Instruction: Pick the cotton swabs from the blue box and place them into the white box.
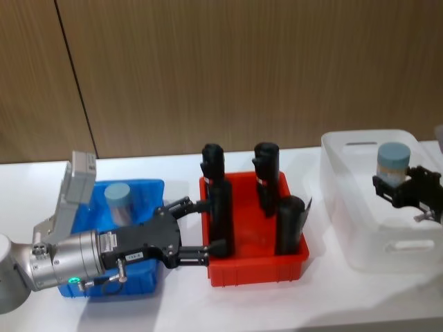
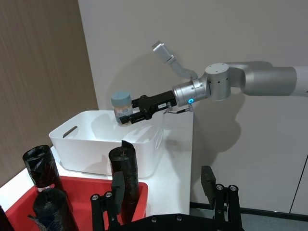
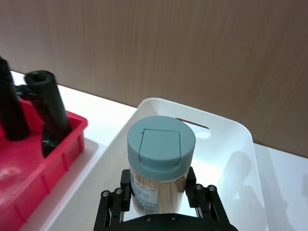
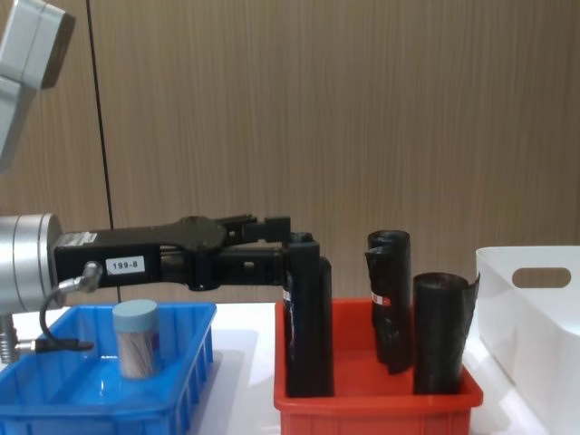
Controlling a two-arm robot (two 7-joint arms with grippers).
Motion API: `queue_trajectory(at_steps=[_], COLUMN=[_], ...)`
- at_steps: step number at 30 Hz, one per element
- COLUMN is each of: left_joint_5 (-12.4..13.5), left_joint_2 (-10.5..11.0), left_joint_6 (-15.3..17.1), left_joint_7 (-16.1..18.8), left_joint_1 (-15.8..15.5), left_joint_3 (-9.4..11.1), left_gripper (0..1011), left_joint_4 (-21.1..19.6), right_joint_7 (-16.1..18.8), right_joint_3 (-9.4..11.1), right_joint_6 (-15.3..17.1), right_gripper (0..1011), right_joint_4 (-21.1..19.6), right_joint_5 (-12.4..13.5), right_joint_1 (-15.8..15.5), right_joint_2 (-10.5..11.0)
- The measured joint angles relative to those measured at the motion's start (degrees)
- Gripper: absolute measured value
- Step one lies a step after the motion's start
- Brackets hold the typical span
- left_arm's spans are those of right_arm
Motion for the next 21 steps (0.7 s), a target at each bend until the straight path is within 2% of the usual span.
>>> queue_trajectory(at_steps=[5, 6, 15, 21], left_joint_5=[0.0, 0.0, 0.0, 0.3], left_joint_2=[0.0, 0.0, 0.0, 0.0], left_joint_6=[0.0, 0.0, 0.0, 0.0], left_joint_7=[0.0, 0.0, 0.0, 1.1], left_joint_1=[0.0, 0.0, 0.0, 0.3], left_joint_3=[0.0, 0.0, 0.0, 0.1], left_gripper=[1004, 1004, 1004, 1004], left_joint_4=[0.0, 0.0, 0.0, -0.3], right_joint_7=[-0.6, -0.8, -1.5, -1.7], right_joint_3=[-0.2, -0.3, -0.2, -0.2], right_joint_6=[-0.6, -0.7, -1.6, -1.7], right_gripper=[704, 756, 998, 1001], right_joint_4=[3.3, 4.1, 6.4, 6.1], right_joint_5=[-0.3, -0.3, 0.0, 0.0], right_joint_1=[1.6, 1.9, 2.9, 2.6], right_joint_2=[-0.7, -0.9, -1.4, -1.5])
